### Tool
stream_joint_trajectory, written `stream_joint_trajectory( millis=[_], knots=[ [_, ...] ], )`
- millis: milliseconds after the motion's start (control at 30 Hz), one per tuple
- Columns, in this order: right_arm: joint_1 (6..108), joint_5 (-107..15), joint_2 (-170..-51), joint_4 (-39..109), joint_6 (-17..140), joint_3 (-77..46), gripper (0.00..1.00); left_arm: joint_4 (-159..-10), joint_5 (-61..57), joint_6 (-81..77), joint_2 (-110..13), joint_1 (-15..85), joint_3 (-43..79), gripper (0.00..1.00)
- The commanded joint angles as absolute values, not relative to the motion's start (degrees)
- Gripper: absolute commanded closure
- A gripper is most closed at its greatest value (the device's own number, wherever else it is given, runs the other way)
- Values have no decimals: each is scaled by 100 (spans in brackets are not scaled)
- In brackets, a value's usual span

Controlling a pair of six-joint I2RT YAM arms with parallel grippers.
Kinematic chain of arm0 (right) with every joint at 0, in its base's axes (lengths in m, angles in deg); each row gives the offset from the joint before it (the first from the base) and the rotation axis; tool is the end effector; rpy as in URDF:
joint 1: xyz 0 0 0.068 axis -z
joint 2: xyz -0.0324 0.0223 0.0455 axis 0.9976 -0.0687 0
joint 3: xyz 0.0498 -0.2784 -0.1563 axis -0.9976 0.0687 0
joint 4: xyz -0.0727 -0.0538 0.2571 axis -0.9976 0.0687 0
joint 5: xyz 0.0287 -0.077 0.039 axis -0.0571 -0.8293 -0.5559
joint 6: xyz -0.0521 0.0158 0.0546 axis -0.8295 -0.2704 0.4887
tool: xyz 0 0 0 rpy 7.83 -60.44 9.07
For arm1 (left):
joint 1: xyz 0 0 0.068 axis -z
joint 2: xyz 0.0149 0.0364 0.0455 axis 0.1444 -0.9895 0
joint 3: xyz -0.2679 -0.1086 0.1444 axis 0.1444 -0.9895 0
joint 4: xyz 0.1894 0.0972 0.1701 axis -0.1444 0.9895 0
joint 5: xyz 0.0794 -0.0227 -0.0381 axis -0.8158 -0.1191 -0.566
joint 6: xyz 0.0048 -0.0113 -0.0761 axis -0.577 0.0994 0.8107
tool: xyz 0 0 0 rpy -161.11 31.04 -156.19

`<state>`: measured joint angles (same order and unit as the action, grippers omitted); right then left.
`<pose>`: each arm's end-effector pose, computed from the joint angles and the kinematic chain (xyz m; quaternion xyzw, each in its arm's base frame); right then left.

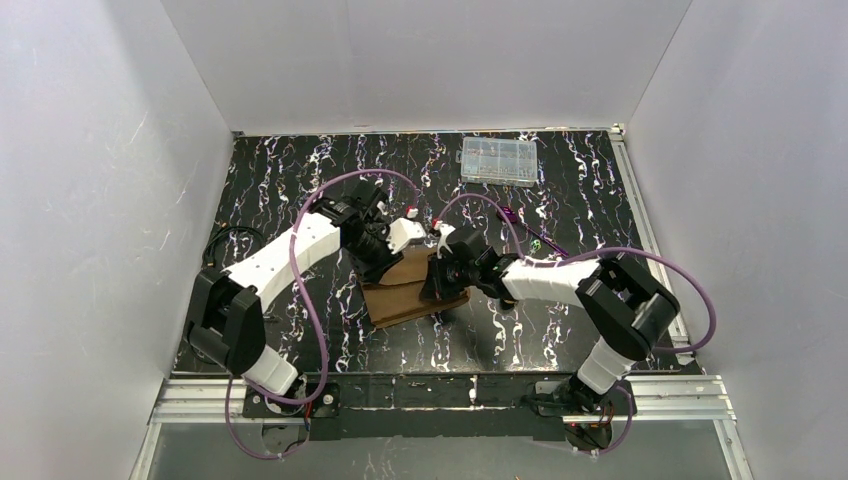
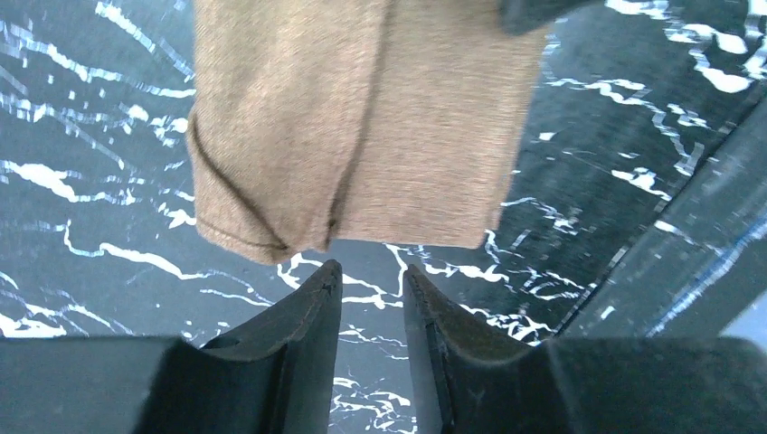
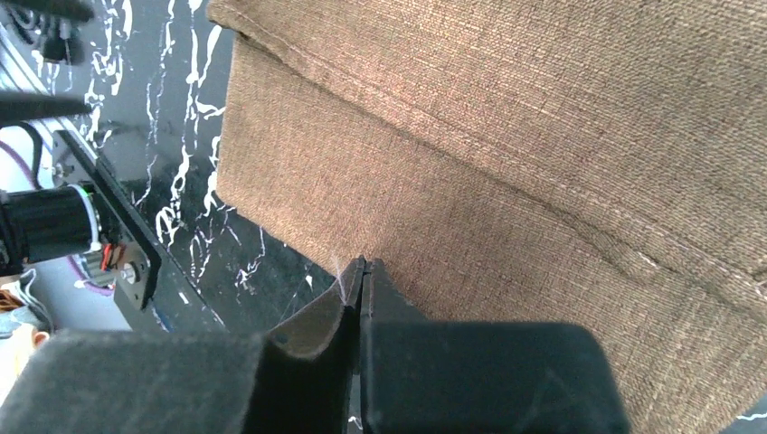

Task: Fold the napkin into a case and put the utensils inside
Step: Rotate the 2/3-rectangle-folded napkin at the center of the board, then smooth out the 2/3-rectangle-folded napkin at the center of the board.

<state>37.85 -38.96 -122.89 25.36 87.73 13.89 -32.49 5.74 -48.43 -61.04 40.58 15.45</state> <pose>0.2302 0.2829 0.1963 -0.1754 0.8769 0.3702 0.2515 0.2632 -0.1878 0.2766 0.5604 0.7957 -0.1342 0.1868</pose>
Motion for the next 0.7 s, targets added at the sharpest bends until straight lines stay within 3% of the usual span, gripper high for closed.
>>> stream_joint_trajectory(
  millis=[0,267,667],
  knots=[
    [3659,-4284,-12440,2050,8856,1241,93,-4020,-306,-4134,-6259,3814,1046,73],
    [3493,-4377,-12561,2020,8823,1136,93,-4912,-957,-3848,-6566,3687,698,79],
    [3335,-4164,-12936,1670,8909,1002,93,-4987,-622,-3681,-6662,3691,826,79]
  ],
)
